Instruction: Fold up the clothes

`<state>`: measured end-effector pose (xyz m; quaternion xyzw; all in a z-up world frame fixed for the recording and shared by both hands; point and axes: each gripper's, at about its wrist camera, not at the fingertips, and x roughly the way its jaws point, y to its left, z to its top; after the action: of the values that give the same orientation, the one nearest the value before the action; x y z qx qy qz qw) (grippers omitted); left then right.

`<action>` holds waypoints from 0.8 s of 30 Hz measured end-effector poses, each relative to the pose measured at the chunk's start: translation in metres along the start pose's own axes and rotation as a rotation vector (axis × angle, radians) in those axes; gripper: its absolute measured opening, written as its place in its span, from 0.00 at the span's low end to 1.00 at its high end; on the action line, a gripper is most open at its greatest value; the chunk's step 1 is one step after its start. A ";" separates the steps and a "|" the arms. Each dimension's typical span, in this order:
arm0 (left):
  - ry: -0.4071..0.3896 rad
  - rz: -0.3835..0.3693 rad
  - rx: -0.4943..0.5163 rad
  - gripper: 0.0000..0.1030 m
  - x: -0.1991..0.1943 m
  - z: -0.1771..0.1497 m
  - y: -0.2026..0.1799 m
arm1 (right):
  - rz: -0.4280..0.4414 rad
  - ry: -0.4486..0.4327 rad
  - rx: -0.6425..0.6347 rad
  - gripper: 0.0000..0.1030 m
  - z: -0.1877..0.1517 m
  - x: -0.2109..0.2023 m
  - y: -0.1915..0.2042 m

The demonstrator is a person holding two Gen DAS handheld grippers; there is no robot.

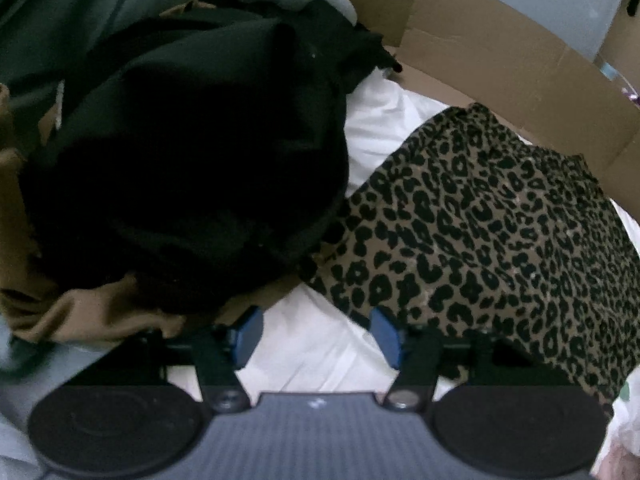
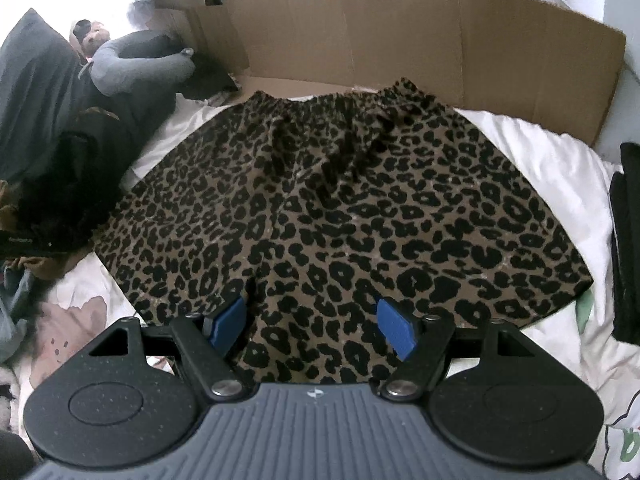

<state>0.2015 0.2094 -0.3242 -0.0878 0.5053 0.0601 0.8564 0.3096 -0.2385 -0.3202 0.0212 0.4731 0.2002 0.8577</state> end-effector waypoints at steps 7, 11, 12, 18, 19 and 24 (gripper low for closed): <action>-0.008 0.086 -0.015 0.57 0.028 0.000 -0.008 | 0.018 0.010 -0.002 0.75 -0.003 0.011 -0.005; -0.008 0.081 0.012 0.55 0.044 -0.001 -0.011 | 0.014 0.020 0.011 0.75 -0.006 0.020 -0.009; -0.013 0.084 0.017 0.53 0.047 -0.001 -0.011 | 0.013 0.023 0.014 0.75 -0.007 0.022 -0.009; -0.039 0.053 0.004 0.53 0.059 0.005 -0.014 | 0.012 0.043 -0.006 0.75 -0.012 0.030 -0.009; -0.041 0.049 0.012 0.53 0.061 0.007 -0.015 | 0.010 0.048 -0.011 0.75 -0.013 0.031 -0.009; -0.054 0.056 0.035 0.56 0.068 0.009 -0.017 | 0.004 0.068 -0.021 0.75 -0.017 0.039 -0.009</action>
<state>0.2457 0.1961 -0.3782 -0.0569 0.4850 0.0774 0.8692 0.3170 -0.2354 -0.3631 0.0062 0.4998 0.2078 0.8408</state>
